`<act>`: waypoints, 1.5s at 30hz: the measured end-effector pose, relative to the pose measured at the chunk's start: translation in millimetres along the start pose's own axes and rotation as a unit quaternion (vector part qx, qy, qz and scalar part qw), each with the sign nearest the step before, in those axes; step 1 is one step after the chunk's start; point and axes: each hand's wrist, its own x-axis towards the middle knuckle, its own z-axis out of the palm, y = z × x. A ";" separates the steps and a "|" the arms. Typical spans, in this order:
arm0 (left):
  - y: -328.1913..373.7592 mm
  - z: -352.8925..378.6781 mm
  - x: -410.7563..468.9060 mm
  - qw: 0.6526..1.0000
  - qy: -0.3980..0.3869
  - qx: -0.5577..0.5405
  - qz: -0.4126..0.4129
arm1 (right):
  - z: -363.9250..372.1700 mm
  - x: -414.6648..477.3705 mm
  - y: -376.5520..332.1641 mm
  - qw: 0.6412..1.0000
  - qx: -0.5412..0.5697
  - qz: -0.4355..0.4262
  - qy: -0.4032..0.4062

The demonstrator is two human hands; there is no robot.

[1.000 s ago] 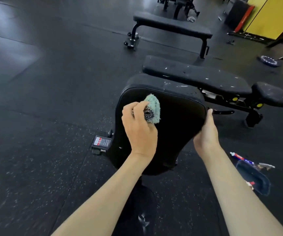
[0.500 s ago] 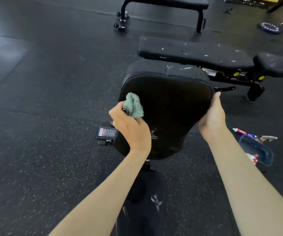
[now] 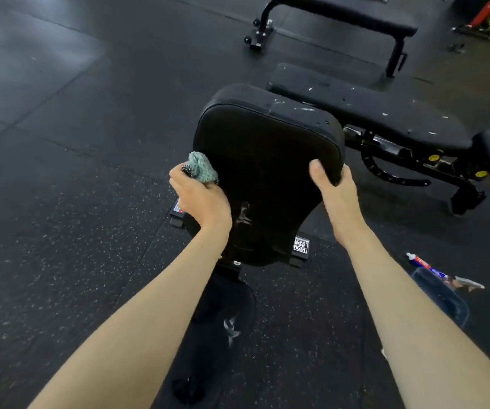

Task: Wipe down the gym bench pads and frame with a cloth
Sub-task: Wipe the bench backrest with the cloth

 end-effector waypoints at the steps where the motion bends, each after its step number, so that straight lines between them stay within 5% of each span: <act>1: -1.0 -0.6 -0.9 1.000 -0.010 0.006 -0.027 | -2.0 1.7 1.9 1.000 -0.025 -0.014 0.005; 5: 4.9 -9.0 4.0 0.997 -0.042 0.033 -0.057 | -6.4 10.6 6.4 0.996 -0.079 -0.048 0.019; 10: 12.5 -8.7 -2.9 0.997 -0.054 -0.007 0.056 | -5.4 13.2 9.1 0.994 -0.082 -0.066 0.036; 17: -21.4 -10.3 8.0 0.997 -0.037 0.045 -0.046 | 3.1 9.7 13.8 0.997 -0.026 -0.063 0.036; 23: -8.3 -27.8 19.7 0.984 -0.017 0.075 0.164 | 6.8 6.8 13.6 0.997 -0.005 -0.059 0.042; 32: -57.0 -28.1 20.6 0.867 -0.118 0.198 0.442 | 16.3 8.2 24.5 0.993 0.035 -0.078 0.078; 38: -41.3 -26.7 38.4 0.830 -0.039 0.080 0.550 | 22.8 5.2 31.2 0.987 0.061 -0.119 0.093; 45: -86.4 -14.1 34.8 0.705 -0.118 0.150 0.683 | 23.7 3.1 34.6 0.985 0.078 -0.135 0.079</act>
